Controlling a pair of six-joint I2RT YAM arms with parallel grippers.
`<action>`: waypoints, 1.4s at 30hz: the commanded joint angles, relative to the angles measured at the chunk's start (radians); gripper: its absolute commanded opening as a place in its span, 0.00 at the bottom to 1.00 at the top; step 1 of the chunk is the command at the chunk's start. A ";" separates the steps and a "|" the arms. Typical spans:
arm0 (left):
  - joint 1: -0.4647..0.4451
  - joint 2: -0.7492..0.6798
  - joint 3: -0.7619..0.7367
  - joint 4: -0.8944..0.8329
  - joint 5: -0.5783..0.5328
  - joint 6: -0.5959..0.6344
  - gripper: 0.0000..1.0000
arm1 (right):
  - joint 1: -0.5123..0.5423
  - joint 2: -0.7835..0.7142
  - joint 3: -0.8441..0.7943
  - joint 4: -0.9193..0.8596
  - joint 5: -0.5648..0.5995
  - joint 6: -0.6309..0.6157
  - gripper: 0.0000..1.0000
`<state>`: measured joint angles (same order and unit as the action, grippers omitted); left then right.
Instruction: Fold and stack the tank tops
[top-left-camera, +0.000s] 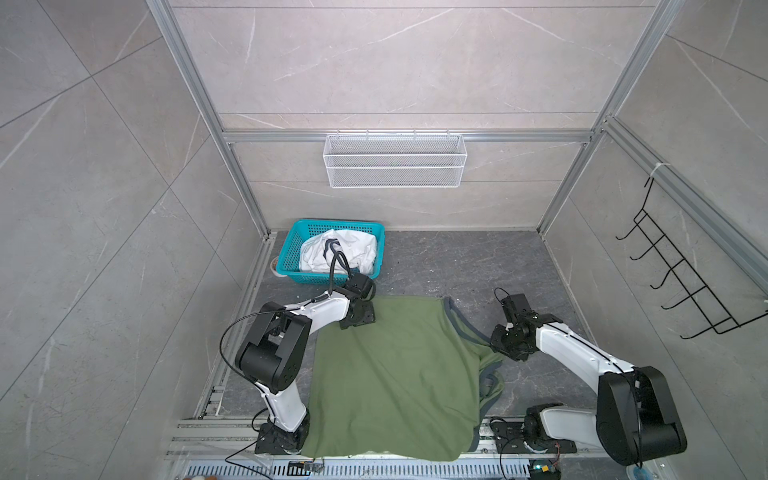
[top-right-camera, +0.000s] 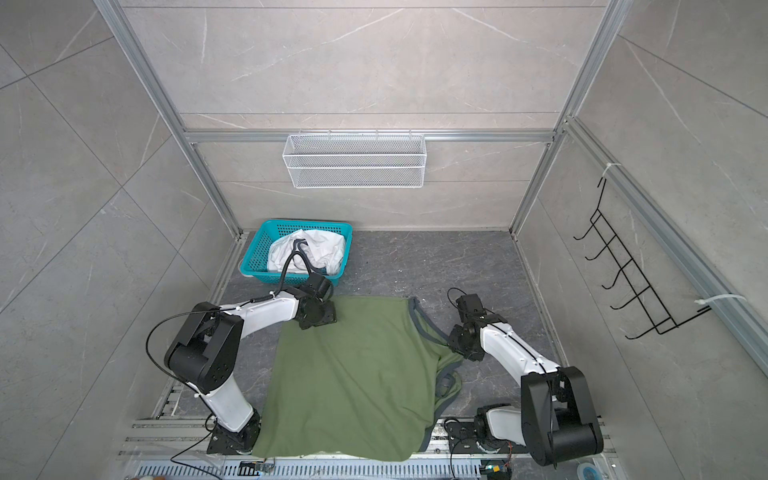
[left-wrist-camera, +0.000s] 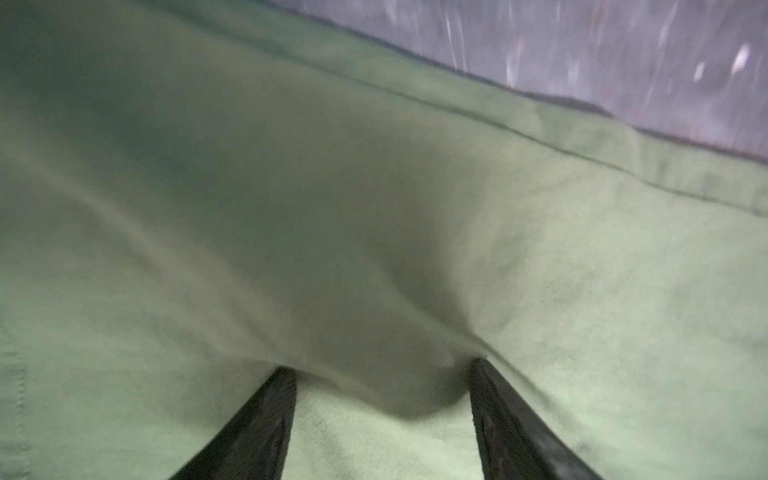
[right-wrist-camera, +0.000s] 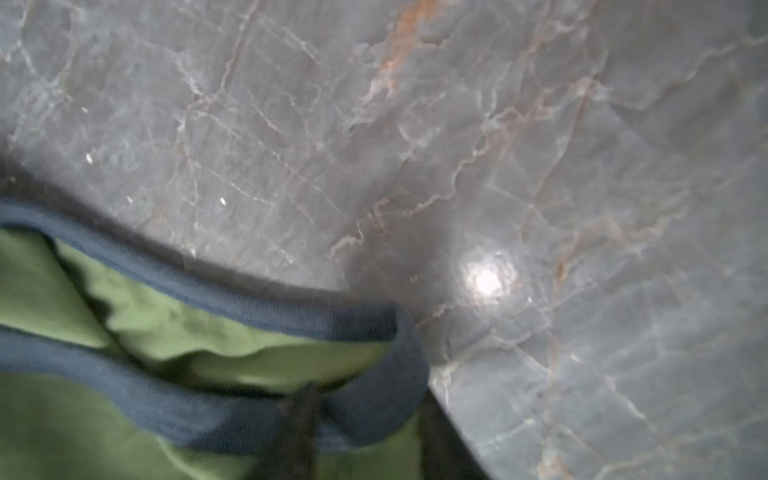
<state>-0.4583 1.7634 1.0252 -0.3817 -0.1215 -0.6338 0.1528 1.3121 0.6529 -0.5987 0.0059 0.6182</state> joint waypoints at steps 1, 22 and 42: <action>0.048 0.092 -0.021 0.085 0.008 0.018 0.69 | -0.001 0.019 0.047 0.029 0.058 -0.022 0.15; 0.052 -0.004 0.014 0.020 -0.016 0.071 0.73 | 0.007 0.205 0.511 -0.194 0.496 -0.219 0.00; 0.044 -0.130 0.041 -0.064 0.039 0.112 0.81 | -0.050 -0.061 0.310 -0.164 0.226 -0.127 0.63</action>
<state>-0.4118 1.6966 1.0504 -0.3962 -0.0956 -0.5488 0.1371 1.3243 1.0527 -0.7769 0.3496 0.4290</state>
